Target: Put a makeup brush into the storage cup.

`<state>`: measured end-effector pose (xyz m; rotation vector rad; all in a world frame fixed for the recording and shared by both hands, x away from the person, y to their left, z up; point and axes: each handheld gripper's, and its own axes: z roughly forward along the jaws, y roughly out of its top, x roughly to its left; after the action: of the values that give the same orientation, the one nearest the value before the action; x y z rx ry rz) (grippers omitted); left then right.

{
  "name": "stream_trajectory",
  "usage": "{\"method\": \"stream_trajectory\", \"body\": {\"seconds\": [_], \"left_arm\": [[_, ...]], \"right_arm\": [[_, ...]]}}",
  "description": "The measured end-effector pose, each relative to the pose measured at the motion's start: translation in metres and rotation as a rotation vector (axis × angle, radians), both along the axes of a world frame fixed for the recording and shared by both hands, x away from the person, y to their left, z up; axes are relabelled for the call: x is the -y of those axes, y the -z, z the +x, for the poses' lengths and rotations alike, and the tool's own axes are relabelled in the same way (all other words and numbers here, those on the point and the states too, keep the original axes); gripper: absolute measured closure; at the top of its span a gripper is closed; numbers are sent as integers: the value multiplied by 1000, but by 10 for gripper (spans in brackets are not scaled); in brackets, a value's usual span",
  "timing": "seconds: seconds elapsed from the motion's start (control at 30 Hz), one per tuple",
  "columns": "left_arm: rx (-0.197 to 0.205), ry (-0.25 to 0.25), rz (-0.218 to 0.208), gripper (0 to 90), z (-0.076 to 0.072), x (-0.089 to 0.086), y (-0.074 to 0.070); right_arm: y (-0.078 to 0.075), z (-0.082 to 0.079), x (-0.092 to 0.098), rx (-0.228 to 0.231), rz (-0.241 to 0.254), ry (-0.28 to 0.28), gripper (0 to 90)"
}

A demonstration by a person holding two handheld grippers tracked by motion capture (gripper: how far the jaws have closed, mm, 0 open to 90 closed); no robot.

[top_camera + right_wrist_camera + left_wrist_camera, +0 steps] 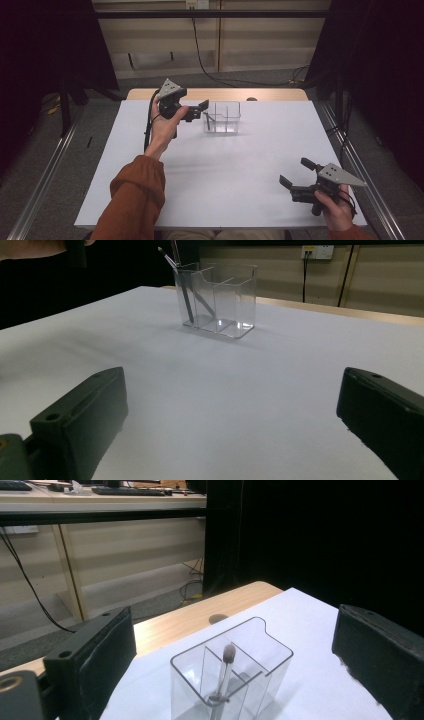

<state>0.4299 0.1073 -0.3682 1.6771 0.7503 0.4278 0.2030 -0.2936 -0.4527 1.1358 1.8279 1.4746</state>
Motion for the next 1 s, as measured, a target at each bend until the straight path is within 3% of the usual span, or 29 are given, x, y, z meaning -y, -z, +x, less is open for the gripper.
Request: {"method": "stream_trajectory", "body": {"seconds": [0.13,0.2,0.4,0.67,0.9,1.0], "left_arm": [[2,-2,4,39,-5,-5,1],[5,1,40,39,-8,-6,1],[17,5,22,41,-20,-14,-2],[18,-1,-7,45,-33,-26,5],[23,-10,-14,45,-41,-34,8],[29,-3,3,44,-48,-37,10]], "right_arm": [[-1,-1,0,1,-1,2,0],[-1,-1,0,4,2,2,0],[-2,-3,-2,8,-6,-1,0],[-3,-3,-2,7,-12,2,0],[-2,-3,-2,7,-11,2,0],[-3,-3,-3,9,-13,-1,0]]}}
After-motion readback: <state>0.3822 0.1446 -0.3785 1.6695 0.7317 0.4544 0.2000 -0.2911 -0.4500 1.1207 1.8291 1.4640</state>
